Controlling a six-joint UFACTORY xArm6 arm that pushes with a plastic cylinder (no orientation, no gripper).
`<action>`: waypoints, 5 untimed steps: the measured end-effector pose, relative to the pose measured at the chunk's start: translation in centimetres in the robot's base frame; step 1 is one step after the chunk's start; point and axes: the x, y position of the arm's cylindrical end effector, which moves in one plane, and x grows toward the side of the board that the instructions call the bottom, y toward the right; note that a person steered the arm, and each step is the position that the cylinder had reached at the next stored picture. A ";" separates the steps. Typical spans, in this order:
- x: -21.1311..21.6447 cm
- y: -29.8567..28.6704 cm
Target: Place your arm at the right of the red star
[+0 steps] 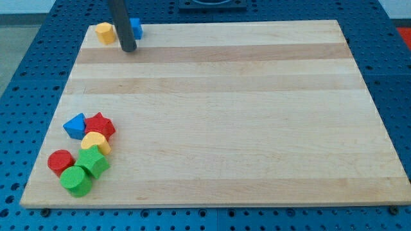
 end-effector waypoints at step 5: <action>13.9 4.8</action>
